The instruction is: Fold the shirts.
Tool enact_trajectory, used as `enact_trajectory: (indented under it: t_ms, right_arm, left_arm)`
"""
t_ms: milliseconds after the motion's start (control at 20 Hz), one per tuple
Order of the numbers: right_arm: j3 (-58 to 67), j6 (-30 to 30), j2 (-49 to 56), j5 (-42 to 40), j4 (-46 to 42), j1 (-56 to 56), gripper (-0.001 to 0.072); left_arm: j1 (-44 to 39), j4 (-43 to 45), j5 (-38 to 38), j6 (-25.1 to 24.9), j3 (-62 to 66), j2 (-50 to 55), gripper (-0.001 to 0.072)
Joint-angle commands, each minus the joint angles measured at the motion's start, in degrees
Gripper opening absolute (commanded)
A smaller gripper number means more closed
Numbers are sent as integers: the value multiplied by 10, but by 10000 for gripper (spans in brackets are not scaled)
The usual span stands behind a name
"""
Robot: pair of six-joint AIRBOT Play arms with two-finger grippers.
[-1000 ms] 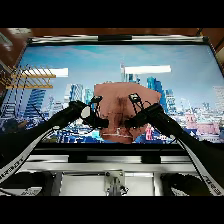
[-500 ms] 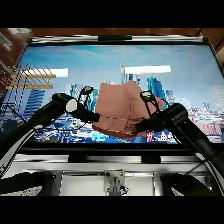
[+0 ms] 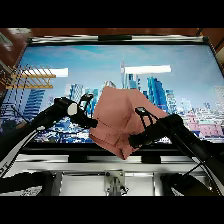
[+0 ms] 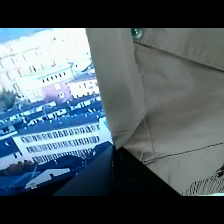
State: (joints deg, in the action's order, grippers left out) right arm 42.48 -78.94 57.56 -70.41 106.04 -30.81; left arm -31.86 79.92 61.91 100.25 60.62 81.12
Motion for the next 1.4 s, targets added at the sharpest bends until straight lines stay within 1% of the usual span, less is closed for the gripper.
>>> enact_trajectory:
  t_ms: [0, 50, 100, 250, 300, 400, 500, 650, 800, 900, 950, 1100, 1150, 1200, 1250, 1300, 1350]
  right_arm:
    - [0, 0, -5, -20, -49, 8, 520]
    - [0, 7, -14, -20, -52, 29, 593]
    - [0, 8, -21, -17, -48, 64, 626]
    - [-19, 0, -22, 18, -8, 186, 626]
    - [-36, -4, -19, 35, 26, 222, 626]
    - [-75, -36, -12, 61, 98, 257, 626]
    - [-103, -41, -2, 82, 122, 261, 626]
    - [-112, -40, 24, 121, 140, 261, 626]
    - [-112, -41, 64, 163, 191, 258, 625]
    - [-112, -65, 93, 177, 230, 238, 623]
    - [-112, -67, 103, 185, 238, 224, 623]
    - [-112, -47, 129, 224, 241, 180, 612]
    - [-112, -33, 134, 243, 242, 173, 484]
    - [-111, -23, 132, 261, 242, 170, 239]
    - [-107, -19, 124, 265, 242, 172, 74]
    - [-98, -26, 112, 263, 230, 177, 74]
    - [-87, -32, 94, 245, 208, 186, 74]
  left_arm:
    - [37, 2, 1, -2, -1, 9, 48]
    - [53, 2, 1, -2, 0, 9, 48]
    - [66, 0, 1, -2, 0, 9, 48]
    - [85, -7, 1, -9, 0, 9, 48]
    - [85, -12, 1, -15, 0, 9, 48]
    - [85, -18, -4, -21, 0, 9, 48]
    - [87, -17, -13, -21, 0, 9, 49]
    - [91, -18, -20, -21, 0, 9, 48]
    - [91, -20, -20, -21, 0, 9, 48]
    - [91, -20, -21, -21, 0, 9, 48]
    - [91, -20, -21, -21, 0, 9, 48]
    - [91, -20, -26, -21, 0, 9, 48]
    - [91, -20, -26, -21, 0, 9, 48]
    - [91, -20, -26, -21, 0, 9, 48]
    - [91, -19, -26, -21, 0, 9, 48]
    - [92, -19, -26, -23, 0, 9, 48]
    - [95, -19, -26, -28, 0, 9, 48]
